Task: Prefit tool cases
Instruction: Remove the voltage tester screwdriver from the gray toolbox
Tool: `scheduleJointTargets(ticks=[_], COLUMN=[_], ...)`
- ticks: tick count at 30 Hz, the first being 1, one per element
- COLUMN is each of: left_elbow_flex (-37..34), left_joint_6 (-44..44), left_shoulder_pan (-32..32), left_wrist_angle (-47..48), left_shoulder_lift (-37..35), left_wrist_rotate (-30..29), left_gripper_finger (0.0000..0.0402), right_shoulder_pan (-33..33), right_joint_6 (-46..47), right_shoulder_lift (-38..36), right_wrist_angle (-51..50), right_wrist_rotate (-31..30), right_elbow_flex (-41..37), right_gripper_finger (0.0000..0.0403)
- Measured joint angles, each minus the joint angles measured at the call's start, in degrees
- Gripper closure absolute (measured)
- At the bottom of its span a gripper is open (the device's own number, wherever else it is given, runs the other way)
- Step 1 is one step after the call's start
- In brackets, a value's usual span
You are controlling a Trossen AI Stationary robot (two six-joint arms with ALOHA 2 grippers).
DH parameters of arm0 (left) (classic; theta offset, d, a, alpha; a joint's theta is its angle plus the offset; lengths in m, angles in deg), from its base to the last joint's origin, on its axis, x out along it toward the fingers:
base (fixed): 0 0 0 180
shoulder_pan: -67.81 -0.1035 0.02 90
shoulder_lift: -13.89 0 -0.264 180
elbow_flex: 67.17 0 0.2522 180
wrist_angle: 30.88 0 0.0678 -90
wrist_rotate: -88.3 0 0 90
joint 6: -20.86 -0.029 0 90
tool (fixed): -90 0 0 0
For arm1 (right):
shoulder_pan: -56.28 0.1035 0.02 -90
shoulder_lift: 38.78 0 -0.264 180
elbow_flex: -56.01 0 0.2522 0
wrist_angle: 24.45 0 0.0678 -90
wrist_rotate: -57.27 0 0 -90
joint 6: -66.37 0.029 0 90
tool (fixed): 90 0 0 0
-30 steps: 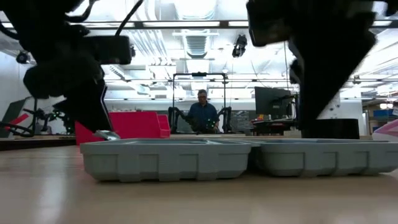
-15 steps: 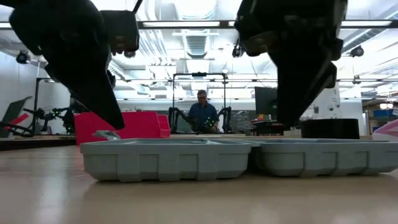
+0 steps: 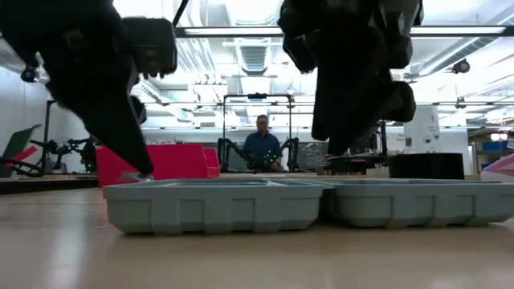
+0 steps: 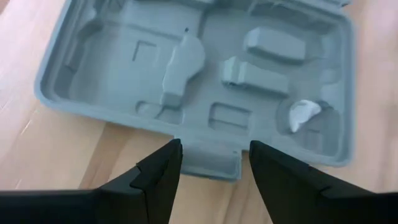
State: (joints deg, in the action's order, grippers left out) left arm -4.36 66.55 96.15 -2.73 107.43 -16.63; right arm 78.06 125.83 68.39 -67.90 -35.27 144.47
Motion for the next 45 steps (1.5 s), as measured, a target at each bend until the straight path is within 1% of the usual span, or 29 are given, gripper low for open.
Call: scheduleJointTargets(ticks=[3,6,9,14,18,22,26,30,41,45], left_elbow_flex=[-1.5,-2.5,-2.6,-2.7,-2.8,-3.3,-5.3,-6.4,-6.6,-6.6], left_joint_6=[0.4,0.2,0.0,-0.9,-1.2,-1.2,-0.9,0.1,0.3,0.2], left_shoulder_pan=[0.0,0.0,0.0,0.0,0.0,0.0,0.2,0.5,0.7,0.7], left_wrist_angle=[-0.1,-0.5,-0.5,-1.1,-1.6,-2.5,-6.2,-7.7,-8.0,-8.2], left_shoulder_lift=[0.0,0.0,0.0,0.0,0.0,0.0,-0.1,-0.2,0.0,0.1], left_wrist_rotate=[-0.5,-2.4,-3.7,-4.0,-4.0,-4.1,-4.3,-4.6,-4.2,-3.9], left_gripper_finger=[0.0203,0.0203,0.0203,0.0203,0.0203,0.0203,0.0203,0.0203,0.0203,0.0203], right_shoulder_pan=[-0.5,-0.8,-0.8,-1.4,-2.1,-3.0,-3.4,-3.4,-2.4,-2.1], right_joint_6=[0.1,0.9,1.8,4.0,5.0,4.7,4.0,3.5,3.7,3.2], right_shoulder_lift=[1.0,2.6,3.7,5.4,6.3,6.6,6.6,6.5,5.6,4.8], right_wrist_angle=[0.0,0.6,2.1,4.3,5.4,6.7,8.0,9.0,12.4,11.9], right_wrist_rotate=[0.6,1.5,1.1,1.1,1.2,1.5,1.7,1.6,2.0,1.5], right_elbow_flex=[0.0,0.0,-0.1,-0.1,0.0,-0.1,-0.2,-0.3,-0.3,-0.2], right_gripper_finger=[0.0271,0.0261,0.0249,0.0231,0.0224,0.0224,0.0223,0.0227,0.0226,0.0231])
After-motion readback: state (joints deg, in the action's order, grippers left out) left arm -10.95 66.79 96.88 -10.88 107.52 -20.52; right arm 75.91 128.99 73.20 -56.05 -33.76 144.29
